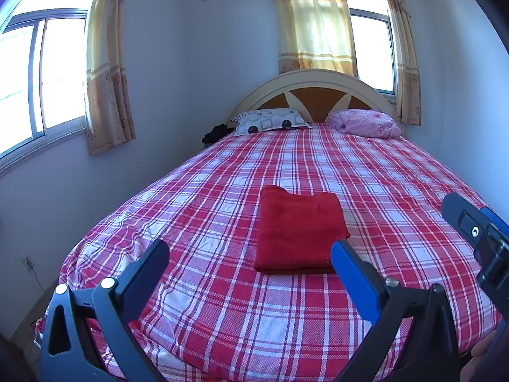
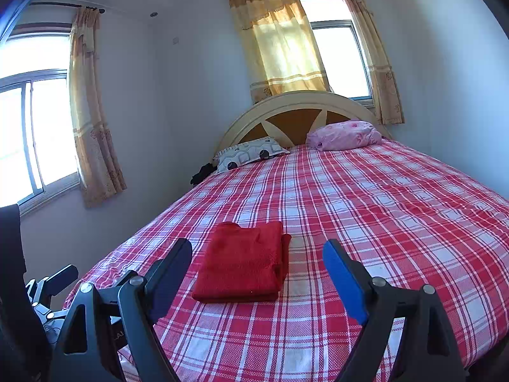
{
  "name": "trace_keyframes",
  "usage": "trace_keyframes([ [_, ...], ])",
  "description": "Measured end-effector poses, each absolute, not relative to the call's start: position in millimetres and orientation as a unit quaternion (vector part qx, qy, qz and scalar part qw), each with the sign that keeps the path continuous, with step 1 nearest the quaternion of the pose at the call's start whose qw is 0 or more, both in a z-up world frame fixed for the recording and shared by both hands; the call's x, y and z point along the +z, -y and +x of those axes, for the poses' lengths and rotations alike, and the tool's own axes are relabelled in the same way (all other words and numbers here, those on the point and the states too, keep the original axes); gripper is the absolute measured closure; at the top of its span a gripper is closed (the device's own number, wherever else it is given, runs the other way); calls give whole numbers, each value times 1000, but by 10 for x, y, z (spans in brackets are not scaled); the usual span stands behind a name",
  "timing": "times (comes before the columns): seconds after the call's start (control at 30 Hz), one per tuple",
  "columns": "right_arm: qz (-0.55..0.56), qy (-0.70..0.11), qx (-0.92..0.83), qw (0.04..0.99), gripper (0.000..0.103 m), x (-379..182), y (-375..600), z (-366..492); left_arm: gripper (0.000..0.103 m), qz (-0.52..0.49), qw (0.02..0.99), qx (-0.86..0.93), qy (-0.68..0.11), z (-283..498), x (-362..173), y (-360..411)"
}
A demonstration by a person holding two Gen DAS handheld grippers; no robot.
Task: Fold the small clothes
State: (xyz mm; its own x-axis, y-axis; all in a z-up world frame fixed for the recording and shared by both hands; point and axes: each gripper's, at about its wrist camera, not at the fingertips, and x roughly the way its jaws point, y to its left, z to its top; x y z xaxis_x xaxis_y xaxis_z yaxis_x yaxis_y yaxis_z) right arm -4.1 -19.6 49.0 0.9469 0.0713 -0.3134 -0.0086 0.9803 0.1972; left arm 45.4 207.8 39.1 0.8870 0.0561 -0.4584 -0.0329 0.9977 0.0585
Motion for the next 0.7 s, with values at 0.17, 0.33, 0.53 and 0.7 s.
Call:
trace_keyframes([
  [0.17,98,-163,19,982,18,488,193,-39,0,24,971,22,-237,453,391,-2075],
  [0.33,98,-164,19,981,18,476,195,-46,0,24,971,22,-238,453,389,-2069],
  [0.53,97,-162,18,982,18,472,185,-57,0,20,971,20,-238,450,385,-2088],
  [0.7,98,-164,17,981,18,468,188,-52,0,22,974,20,-226,413,415,-2086],
])
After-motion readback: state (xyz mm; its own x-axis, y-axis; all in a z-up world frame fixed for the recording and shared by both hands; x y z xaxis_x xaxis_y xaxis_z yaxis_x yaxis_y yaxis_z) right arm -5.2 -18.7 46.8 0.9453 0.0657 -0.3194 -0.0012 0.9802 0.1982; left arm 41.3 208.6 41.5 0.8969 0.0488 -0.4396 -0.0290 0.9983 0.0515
